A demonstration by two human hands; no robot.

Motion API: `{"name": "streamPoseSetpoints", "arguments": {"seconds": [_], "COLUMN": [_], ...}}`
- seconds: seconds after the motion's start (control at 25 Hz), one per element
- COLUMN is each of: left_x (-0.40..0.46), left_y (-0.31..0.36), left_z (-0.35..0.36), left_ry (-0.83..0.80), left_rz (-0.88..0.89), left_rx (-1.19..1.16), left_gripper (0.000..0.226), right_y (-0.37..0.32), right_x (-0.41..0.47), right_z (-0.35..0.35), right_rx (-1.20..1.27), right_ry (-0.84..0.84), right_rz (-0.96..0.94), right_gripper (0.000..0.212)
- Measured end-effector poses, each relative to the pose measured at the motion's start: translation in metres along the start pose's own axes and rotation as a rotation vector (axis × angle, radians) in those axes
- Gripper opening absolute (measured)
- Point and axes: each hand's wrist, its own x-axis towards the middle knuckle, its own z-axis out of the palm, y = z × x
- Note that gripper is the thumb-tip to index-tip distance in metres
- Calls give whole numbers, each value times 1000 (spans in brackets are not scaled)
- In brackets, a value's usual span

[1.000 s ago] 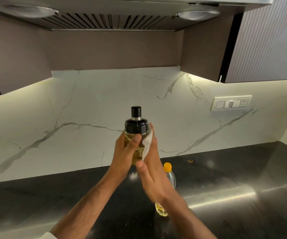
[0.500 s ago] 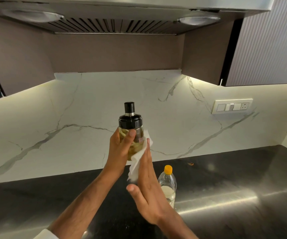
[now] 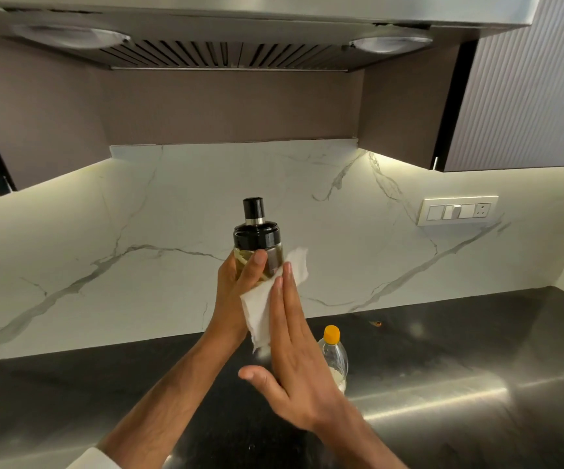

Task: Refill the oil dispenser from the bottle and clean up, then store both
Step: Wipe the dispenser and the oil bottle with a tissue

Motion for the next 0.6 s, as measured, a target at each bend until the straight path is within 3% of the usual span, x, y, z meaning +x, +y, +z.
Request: {"name": "streamPoseSetpoints", "arguments": {"seconds": [0.12,0.32,0.48,0.6], "left_x": [0,-1,-5,-7], "left_y": [0,-3,-7,-6], "left_z": [3,8,12,11], "left_ry": [55,64,52,4], "left_rz": [15,-15,-40,-50], "left_rx": [9,-89,-108,-102], "left_gripper": [90,87,97,103], "right_y": [-5,-5,0,3], "right_x": [-13,-2,9,13], "right_z": [10,3,-10,-14], "right_rx": [409,1025,1346,1384], "right_ry": [34,296,288,239], "right_rz": [209,523,693,686], "right_gripper": [87,53,51,51]}}
